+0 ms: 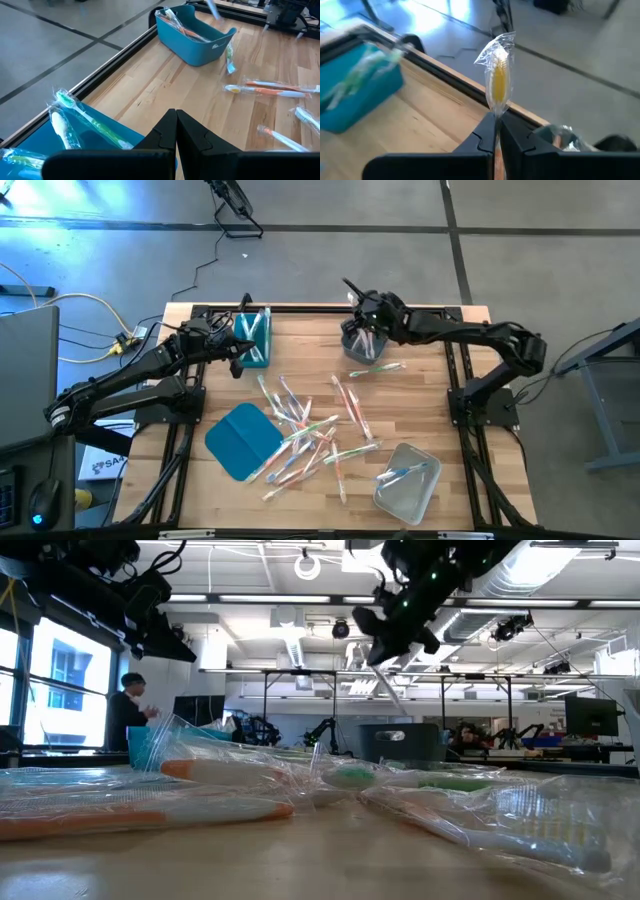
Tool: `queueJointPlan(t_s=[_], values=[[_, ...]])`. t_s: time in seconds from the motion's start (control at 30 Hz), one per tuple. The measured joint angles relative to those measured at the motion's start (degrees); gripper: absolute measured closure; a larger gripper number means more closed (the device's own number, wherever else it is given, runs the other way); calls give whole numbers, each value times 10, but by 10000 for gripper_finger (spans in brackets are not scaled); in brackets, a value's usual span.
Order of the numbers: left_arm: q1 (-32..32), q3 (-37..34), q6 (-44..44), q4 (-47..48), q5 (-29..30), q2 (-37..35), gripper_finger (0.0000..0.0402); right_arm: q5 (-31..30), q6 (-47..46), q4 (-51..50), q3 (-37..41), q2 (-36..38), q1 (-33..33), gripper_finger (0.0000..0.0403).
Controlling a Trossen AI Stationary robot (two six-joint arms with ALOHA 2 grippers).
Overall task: Pick & Place Toothbrushes
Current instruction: Put the orange toothbrush into the dark gray bin
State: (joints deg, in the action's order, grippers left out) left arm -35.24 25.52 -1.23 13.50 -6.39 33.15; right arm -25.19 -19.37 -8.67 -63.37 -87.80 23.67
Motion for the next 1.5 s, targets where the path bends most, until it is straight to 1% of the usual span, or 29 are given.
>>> queueJointPlan(t_s=[0.33, 0.6, 0.93, 1.1, 1.27, 1.5], values=[[0, 0, 0, 1, 0, 0, 400, -18, -71, 34, 0, -52, 60, 399], [0, 0, -5, 1, 0, 0, 400, 2, -134, 34, 26, -70, 61, 399], [0, 0, -5, 1, 0, 0, 400, -4, -182, 48, 67, -70, 61, 399], [0, 0, -5, 1, 0, 0, 400, -1, -185, 51, 76, -70, 61, 398], [0, 0, -5, 1, 0, 0, 400, 0, -189, 51, 76, -70, 60, 375], [0, 0, -5, 1, 0, 0, 400, -2, -191, 51, 76, -70, 60, 320]])
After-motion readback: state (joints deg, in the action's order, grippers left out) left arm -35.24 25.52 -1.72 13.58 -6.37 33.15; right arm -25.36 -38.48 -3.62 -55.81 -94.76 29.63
